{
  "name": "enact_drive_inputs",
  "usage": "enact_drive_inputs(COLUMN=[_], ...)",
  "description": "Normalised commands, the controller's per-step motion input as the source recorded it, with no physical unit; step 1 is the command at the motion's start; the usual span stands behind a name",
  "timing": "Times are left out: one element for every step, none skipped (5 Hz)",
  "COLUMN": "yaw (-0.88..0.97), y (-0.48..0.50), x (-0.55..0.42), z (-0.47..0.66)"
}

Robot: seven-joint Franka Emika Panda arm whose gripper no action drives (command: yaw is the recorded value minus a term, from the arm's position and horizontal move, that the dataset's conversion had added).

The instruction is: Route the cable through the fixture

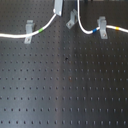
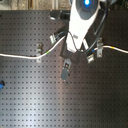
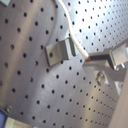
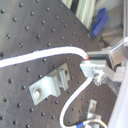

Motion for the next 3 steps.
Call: enact_drive_inputs(yaw=[-0.57,-0.29,-0.18], y=[0.101,0.078,0.025], x=[-0.315,-0.132,-0.157], z=[0.14,0.19,0.28])
